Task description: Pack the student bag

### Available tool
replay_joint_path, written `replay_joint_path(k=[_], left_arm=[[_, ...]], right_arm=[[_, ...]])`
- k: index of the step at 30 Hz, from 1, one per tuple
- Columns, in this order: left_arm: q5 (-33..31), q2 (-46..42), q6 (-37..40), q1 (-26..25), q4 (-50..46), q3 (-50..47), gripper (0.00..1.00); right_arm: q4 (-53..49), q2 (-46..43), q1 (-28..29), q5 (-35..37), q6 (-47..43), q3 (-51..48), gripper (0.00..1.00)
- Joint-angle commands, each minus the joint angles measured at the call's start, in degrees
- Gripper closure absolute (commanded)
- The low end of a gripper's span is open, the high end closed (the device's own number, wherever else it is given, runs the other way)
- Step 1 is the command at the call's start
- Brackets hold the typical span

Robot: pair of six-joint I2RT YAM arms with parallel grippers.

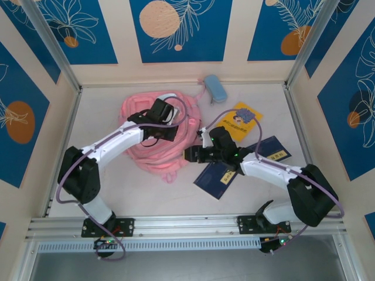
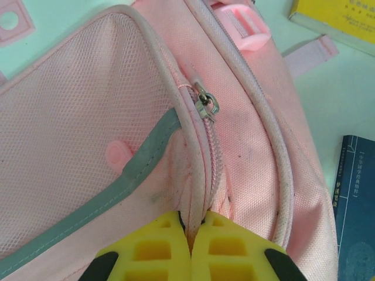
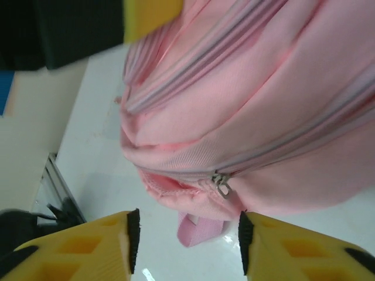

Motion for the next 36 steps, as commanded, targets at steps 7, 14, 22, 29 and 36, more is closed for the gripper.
replay_joint_path(k=[7,14,22,29,36], left_arm=[[3.1,-6.3,1.6,0.9,5.5,-3.6,1.0],[4.0,-6.7,1.4,0.9,5.5,-4.3,1.0],[3.1,-7.7,0.4,0.9,4.9,-4.8,1.0],[-2.6,-12.5,-5.8,1.0,1.9,-6.9,0.76],[-9.6,-24.6,-14.5,1.0,-5.5,-13.2,0.44]], right_arm=[[-13.2,0.3,-8.9,-6.9,18.3,7.7,0.42],[-15.8,8.1,-8.2,-10.5,21.0,14.6,0.42],[-16.1,16.4,-5.2,-12.1,20.3,20.5,0.46],[-12.4,21.3,-3.3,-16.2,20.2,25.2,0.88],[-10.4,25.7,-0.9,-18.1,19.9,33.3,0.97]])
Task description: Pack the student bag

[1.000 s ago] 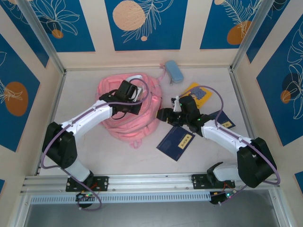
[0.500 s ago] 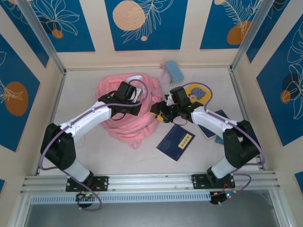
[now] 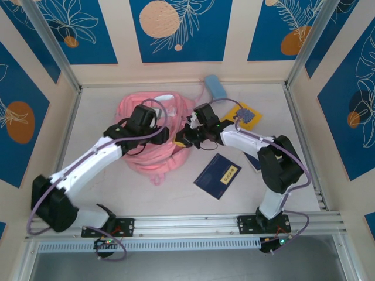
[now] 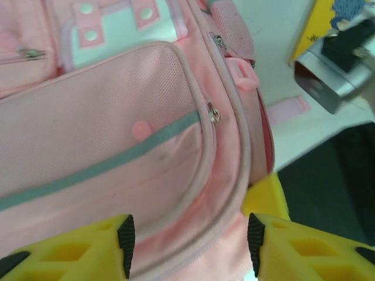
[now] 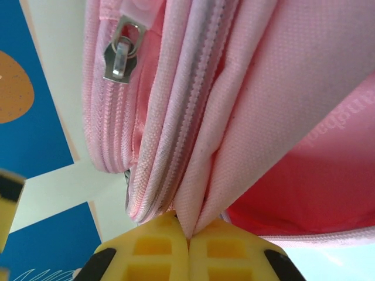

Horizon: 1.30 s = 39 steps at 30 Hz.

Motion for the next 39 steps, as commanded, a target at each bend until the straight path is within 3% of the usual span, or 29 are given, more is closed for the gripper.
replay_joint_path(k=[1,8,11,23,30,33,39], left_arm=[[-3.8,-6.7,-6.3,0.4,-5.3,-4.0,0.43],[3.1,-16.9,-12.2,-0.1,-2.2,-15.0,0.41],[4.6,-17.7,-13.8,-0.4,0.7,-18.2,0.46],[-1.8,-11.7,-19.0,-0.6,6.1,-20.7,0.65],[-2.4,-9.7,-20.9,-0.6,8.8,-22.3,0.71],[-1.7,-9.0,-20.5,-0.6,10.6,-22.5,0.79],[-3.6,-9.2,-20.4,-0.7,11.0,-22.9,0.8]], right_arm=[[4.3,1.4,1.4,-4.1,-0.1,5.8,0.97],[7.0,5.5,4.5,-4.6,1.8,12.6,1.0],[7.3,6.6,5.4,-4.2,2.7,14.3,1.0],[6.0,8.6,6.0,-4.8,4.3,18.0,1.0],[6.2,9.2,5.9,-6.4,5.1,19.4,1.0],[6.7,9.5,6.3,-6.5,5.2,19.7,1.0],[7.4,10.0,6.7,-7.4,5.8,19.6,1.0]])
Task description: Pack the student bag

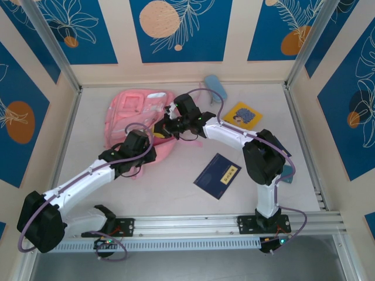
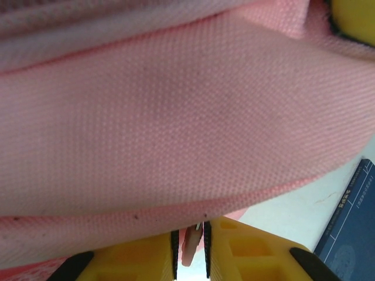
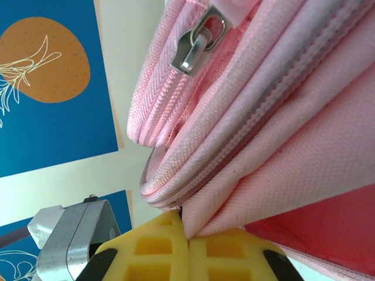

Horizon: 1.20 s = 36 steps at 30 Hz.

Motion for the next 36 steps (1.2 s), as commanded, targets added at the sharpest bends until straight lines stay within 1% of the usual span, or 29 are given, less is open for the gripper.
replay_joint_path(k=[1,5,8,16,18,23,27,32,36], left_arm=[[-1.7,0.1,-0.3,-0.3,1.7,-0.8,0.8],[-1.6,1.0,-0.5,-0.3,1.9,-0.9,0.79],[-1.7,1.2,-0.3,-0.3,1.8,-0.9,0.81],[-3.8,0.4,0.9,-0.3,0.3,-1.6,0.95],[-4.3,-0.1,1.2,-0.3,-0.6,-1.6,1.0],[-5.8,-2.6,2.0,-0.4,-6.2,-0.7,1.0],[-5.0,-4.7,3.4,-0.3,-11.7,1.1,1.0],[-3.1,-4.0,5.7,-0.4,-17.9,4.1,1.0],[-5.9,-2.2,7.3,0.0,-21.7,5.2,1.0]], right_arm=[[4.3,0.4,0.9,-4.9,1.1,3.0,1.0],[4.5,0.4,1.1,-5.0,1.4,2.9,1.0],[4.8,0.3,1.2,-5.1,1.6,2.6,1.0],[3.8,-0.1,1.0,-3.4,1.1,1.3,1.0],[2.4,-0.4,0.9,-2.2,0.4,1.1,1.0],[-2.8,-2.0,0.4,2.9,-2.6,0.1,1.0],[-7.4,-3.1,0.2,7.6,-5.7,-1.6,1.0],[-7.3,-3.0,0.2,8.3,-5.8,-5.4,1.0],[-7.5,-3.3,-0.2,9.5,-6.0,-8.0,1.0]])
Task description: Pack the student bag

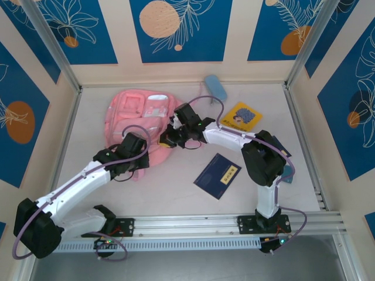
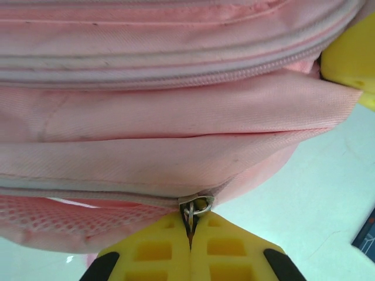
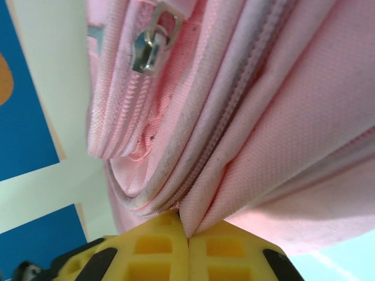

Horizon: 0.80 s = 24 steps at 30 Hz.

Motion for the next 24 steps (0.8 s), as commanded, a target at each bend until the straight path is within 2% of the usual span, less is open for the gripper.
replay_joint_path(k=[1,6,11,18,21,24], left_arm=[[-3.5,1.2,2.8,0.4,-7.0,2.4,1.0],[-5.7,2.4,4.9,2.2,-9.0,2.5,1.0],[-5.1,2.7,6.9,5.4,-8.7,1.6,1.0],[1.8,3.7,10.6,8.6,-1.8,-1.2,1.0],[7.3,3.4,13.2,8.4,2.7,-1.5,1.0],[13.1,2.3,15.7,7.6,6.0,-1.3,1.0]], right_arm=[[-1.9,-2.7,-0.9,2.8,-1.9,-2.2,1.0],[-4.1,-5.1,-2.5,5.7,-4.0,-5.0,1.0],[-4.8,-8.1,-5.5,7.2,-5.6,-9.0,1.0],[-5.2,-10.1,-10.1,4.5,-8.8,-11.6,1.0],[-5.9,-11.4,-10.8,4.0,-9.4,-11.5,0.87],[-8.0,-14.2,-11.0,6.4,-8.2,-11.8,0.66]])
